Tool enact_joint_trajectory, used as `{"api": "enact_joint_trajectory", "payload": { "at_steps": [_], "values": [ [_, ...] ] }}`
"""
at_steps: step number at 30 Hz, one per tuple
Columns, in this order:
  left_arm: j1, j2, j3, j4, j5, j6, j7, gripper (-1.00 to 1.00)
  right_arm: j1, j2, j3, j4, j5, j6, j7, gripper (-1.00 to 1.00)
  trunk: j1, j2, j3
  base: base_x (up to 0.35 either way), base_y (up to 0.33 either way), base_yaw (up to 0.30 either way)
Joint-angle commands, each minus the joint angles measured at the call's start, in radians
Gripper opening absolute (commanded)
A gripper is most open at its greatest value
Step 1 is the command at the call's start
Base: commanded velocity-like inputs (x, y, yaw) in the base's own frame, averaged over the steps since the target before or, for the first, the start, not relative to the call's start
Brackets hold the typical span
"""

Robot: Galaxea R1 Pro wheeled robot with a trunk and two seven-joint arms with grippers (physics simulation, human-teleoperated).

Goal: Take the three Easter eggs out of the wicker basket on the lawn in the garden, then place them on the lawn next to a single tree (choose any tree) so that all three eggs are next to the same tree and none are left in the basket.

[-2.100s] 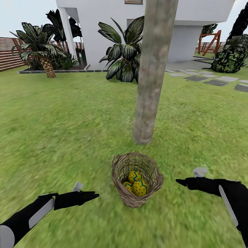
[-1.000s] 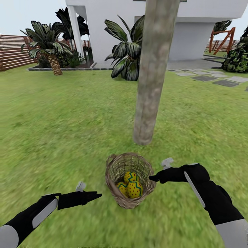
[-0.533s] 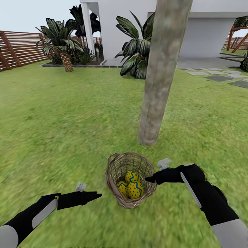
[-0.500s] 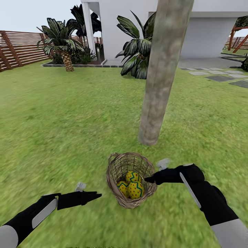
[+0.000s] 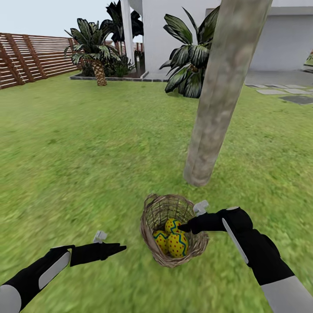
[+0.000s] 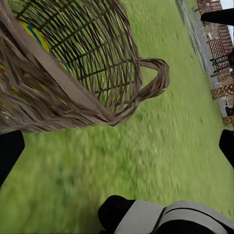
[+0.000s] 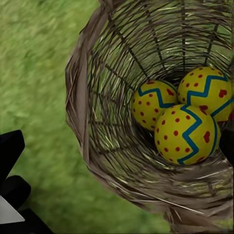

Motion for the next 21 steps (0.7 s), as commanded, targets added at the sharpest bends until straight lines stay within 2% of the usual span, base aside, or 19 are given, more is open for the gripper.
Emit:
{"api": "enact_joint_trajectory", "payload": {
  "at_steps": [1, 12, 21],
  "values": [
    [0.0, 0.0, 0.0, 0.0, 0.0, 0.0, 0.0, 1.0, 0.0, 0.0, 0.0, 0.001, 0.0, 0.0, 0.0, 1.0, 0.0, 0.0, -0.001, 0.12, -0.102, 0.177],
    [0.0, 0.001, 0.0, 0.002, 0.001, 0.0, 0.0, 1.0, 0.0, 0.0, 0.004, 0.003, 0.003, -0.001, 0.0, 1.0, 0.0, 0.0, -0.015, 0.016, -0.015, 0.177],
    [0.0, -0.002, 0.0, 0.001, 0.0, 0.0, 0.002, 1.0, 0.0, 0.0, 0.003, 0.005, 0.004, -0.004, -0.001, 1.0, 0.0, 0.0, -0.026, 0.044, -0.149, 0.177]
  ]
}}
